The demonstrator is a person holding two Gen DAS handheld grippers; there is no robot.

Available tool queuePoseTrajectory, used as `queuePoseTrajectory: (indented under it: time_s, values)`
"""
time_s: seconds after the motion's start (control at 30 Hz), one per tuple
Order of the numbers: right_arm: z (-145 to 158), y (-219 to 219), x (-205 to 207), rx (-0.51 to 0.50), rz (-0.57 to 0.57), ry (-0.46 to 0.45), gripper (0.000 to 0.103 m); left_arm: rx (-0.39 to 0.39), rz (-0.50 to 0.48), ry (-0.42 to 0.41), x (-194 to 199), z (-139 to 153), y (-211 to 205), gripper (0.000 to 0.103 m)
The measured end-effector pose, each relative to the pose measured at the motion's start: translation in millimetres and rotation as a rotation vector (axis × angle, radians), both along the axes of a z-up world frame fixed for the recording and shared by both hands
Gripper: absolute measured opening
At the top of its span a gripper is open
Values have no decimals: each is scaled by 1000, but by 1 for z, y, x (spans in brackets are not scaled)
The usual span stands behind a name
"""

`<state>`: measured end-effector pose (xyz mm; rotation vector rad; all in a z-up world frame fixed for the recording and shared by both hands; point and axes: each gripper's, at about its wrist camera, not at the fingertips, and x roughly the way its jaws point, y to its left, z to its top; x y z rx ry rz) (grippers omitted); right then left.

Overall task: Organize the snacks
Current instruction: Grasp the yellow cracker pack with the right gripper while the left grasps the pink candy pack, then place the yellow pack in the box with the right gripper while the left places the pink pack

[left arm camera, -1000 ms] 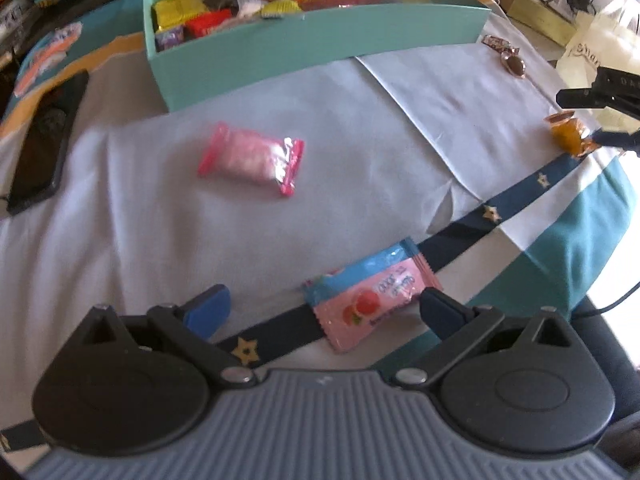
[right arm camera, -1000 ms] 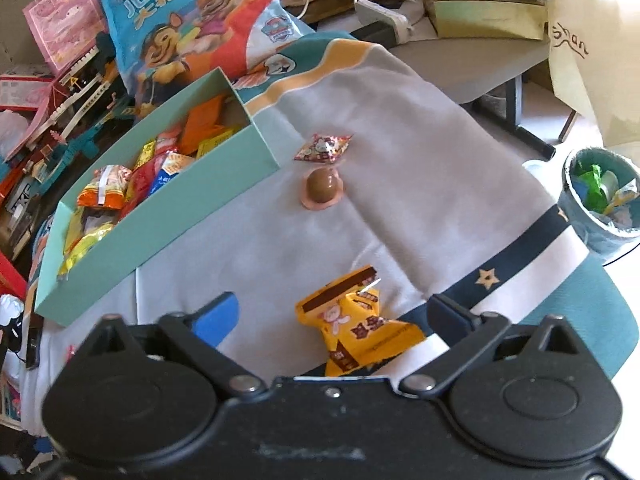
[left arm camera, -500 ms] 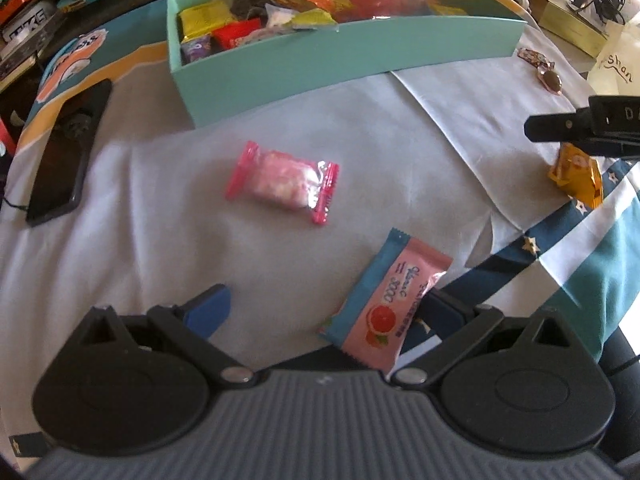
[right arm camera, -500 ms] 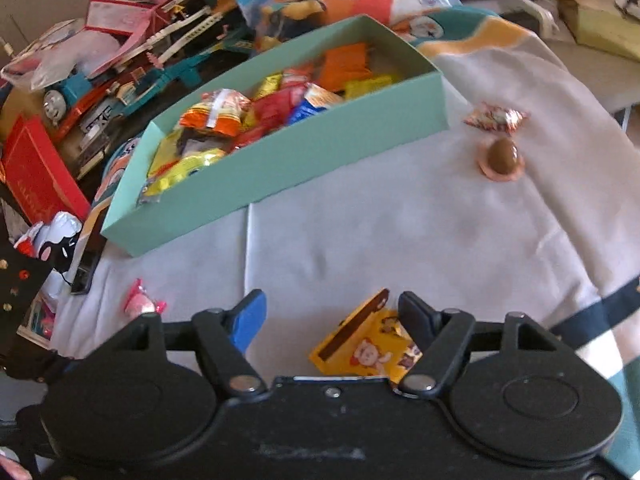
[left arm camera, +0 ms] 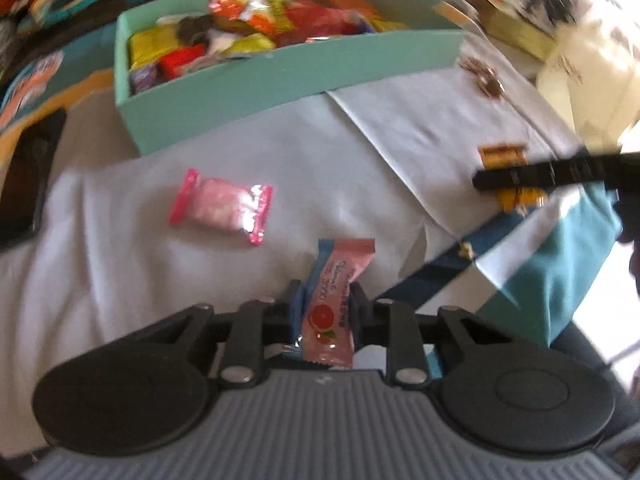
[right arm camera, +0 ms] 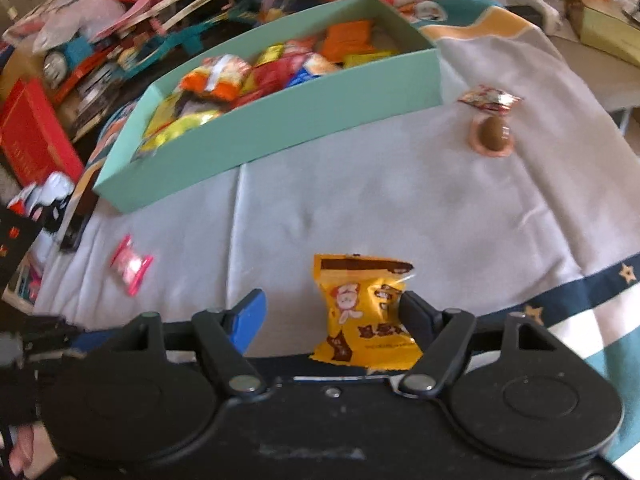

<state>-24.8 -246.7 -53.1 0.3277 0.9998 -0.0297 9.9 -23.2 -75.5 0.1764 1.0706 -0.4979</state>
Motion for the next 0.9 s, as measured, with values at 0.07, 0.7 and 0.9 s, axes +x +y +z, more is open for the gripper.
queuePoseTrajectory:
  time_s: [0.07,0.7,0.9]
  values:
    - [2,8,-1,-41,24,-3,71,-18,17,11,1,0,3,22]
    - [9,14,-11,-143,-3,-45,31,16,35,-23,-6,8,-2,19]
    - [19,12,-8,-86,-17,-76,31,-50,71,-17,3,26,5,19]
